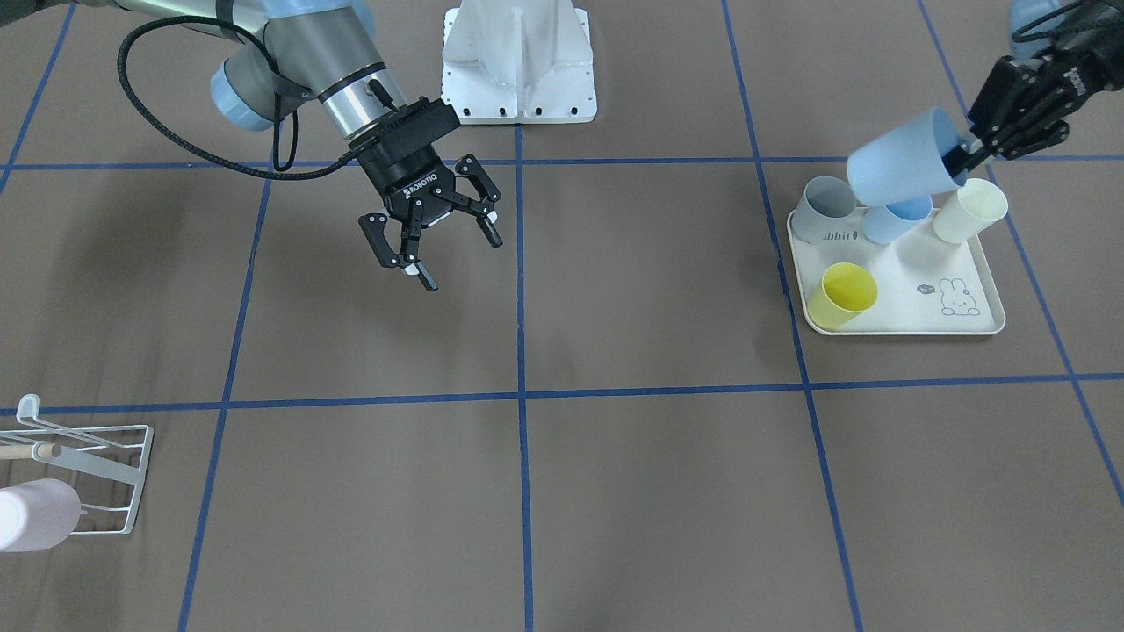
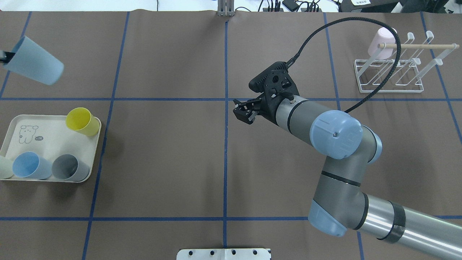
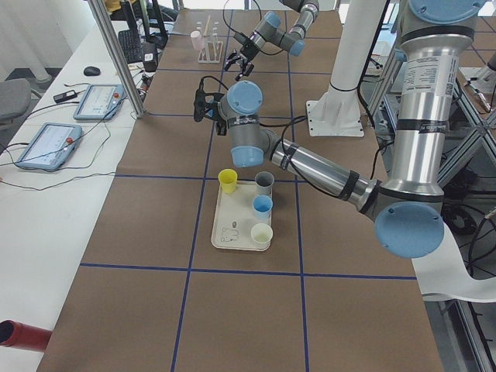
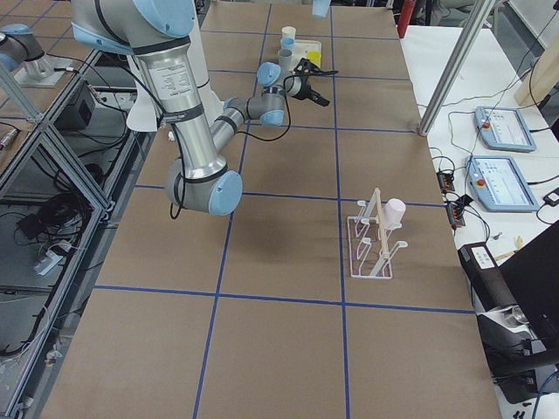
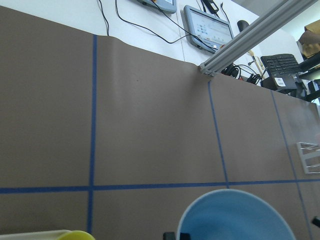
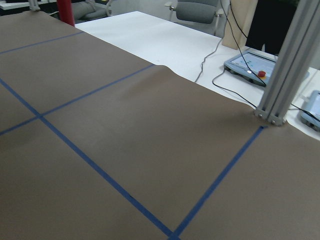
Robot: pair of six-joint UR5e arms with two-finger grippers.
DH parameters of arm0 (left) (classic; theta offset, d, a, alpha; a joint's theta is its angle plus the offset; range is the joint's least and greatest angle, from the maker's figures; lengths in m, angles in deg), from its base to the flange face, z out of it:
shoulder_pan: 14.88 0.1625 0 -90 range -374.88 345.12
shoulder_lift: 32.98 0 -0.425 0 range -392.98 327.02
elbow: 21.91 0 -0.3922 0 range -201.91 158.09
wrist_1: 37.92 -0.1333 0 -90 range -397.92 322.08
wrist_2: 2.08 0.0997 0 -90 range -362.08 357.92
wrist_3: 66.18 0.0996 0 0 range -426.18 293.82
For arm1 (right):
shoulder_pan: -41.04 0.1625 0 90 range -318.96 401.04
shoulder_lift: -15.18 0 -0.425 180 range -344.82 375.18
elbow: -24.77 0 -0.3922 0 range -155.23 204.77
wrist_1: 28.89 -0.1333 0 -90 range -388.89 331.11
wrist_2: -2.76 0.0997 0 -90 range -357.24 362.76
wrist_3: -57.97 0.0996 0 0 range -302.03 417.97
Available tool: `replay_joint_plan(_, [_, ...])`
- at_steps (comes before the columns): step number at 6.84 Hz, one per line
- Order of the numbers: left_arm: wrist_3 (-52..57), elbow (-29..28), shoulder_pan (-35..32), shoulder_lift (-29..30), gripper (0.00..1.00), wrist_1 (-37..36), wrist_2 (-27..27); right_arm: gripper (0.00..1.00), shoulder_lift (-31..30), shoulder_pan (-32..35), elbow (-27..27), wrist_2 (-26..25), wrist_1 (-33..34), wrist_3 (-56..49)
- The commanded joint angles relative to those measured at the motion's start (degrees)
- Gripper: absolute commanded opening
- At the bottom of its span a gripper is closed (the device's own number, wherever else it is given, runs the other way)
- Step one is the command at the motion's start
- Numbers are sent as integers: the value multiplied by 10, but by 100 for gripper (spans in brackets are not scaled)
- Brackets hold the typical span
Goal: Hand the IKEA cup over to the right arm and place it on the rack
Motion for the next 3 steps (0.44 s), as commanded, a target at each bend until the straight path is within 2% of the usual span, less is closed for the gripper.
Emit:
replay_joint_plan(1, [-194,6,107,93,0,12,64,99,-2,-18,4,0,-82,-40])
replay_joint_plan(3, [-293,0,238,148,0,12,215,99,0,-25,2,-1,-99,-54])
